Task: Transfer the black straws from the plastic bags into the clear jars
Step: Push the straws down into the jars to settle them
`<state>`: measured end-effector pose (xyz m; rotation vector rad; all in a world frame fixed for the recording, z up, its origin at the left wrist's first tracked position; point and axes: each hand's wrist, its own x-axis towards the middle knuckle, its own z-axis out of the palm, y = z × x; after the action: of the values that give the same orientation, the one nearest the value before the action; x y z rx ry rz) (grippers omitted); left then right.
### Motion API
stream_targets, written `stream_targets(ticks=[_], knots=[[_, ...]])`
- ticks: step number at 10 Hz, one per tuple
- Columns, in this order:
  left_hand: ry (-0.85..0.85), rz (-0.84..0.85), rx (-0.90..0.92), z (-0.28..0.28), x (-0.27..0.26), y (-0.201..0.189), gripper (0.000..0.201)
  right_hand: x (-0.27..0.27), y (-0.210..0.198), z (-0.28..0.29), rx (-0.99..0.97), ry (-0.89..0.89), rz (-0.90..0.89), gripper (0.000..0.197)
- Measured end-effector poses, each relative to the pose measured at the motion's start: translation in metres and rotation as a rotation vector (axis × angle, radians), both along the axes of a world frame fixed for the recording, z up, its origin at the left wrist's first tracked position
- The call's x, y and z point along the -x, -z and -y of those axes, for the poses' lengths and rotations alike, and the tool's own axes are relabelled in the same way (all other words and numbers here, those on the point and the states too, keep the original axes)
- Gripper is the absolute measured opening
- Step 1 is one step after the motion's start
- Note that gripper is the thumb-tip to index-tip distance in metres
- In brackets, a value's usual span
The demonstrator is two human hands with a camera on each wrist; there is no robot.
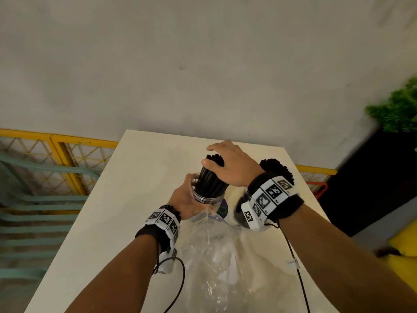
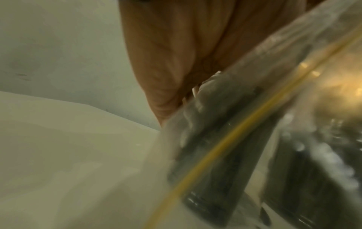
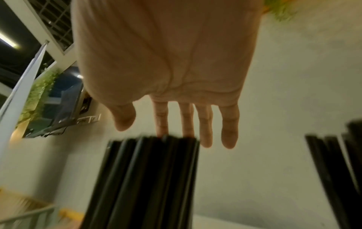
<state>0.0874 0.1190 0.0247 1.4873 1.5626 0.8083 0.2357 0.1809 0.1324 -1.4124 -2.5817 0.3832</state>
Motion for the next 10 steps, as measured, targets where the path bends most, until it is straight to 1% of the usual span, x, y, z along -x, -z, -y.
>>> stream_targets(ticks=[1,2,3,4,5,6,7,8,9,10], knots=[[-0.017,-0.04,0.016,0.0,-0.003,-0.004,0.108,0.012,0.018,0.007,0.005,0.007,0.041,0.046],[0.0,-0.03,0.052,-0.001,-0.005,-0.006,0.114,0.01,0.009,0.01,0.035,0.021,0.017,0.051],[0.003,0.093,0.113,-0.004,0.005,-0.004,0.147,-0.01,-0.02,0.03,-0.07,-0.011,-0.077,0.048],[-0.093,0.146,0.124,0.009,0.025,-0.013,0.138,-0.059,-0.05,0.086,-0.196,-0.038,-0.111,0.038],[-0.262,0.051,0.002,0.049,0.046,-0.038,0.086,-0.123,-0.057,0.159,-0.099,-0.002,0.075,0.044],[-0.277,-0.16,-0.174,0.1,0.041,-0.059,0.022,-0.165,-0.002,0.199,0.09,0.254,0.181,0.044],[-0.182,-0.19,-0.213,0.137,-0.003,-0.068,0.017,-0.196,0.104,0.218,0.105,0.415,0.046,0.058],[0.017,-0.335,-0.031,0.145,-0.051,-0.049,0.092,-0.211,0.172,0.222,0.057,0.367,0.143,0.062],[0.148,-0.517,0.257,0.14,-0.088,-0.018,0.133,-0.191,0.208,0.196,-0.168,0.295,-0.081,0.051],[0.134,-0.586,0.353,0.138,-0.1,0.013,0.128,-0.206,0.172,0.189,0.564,0.326,0.311,0.041]])
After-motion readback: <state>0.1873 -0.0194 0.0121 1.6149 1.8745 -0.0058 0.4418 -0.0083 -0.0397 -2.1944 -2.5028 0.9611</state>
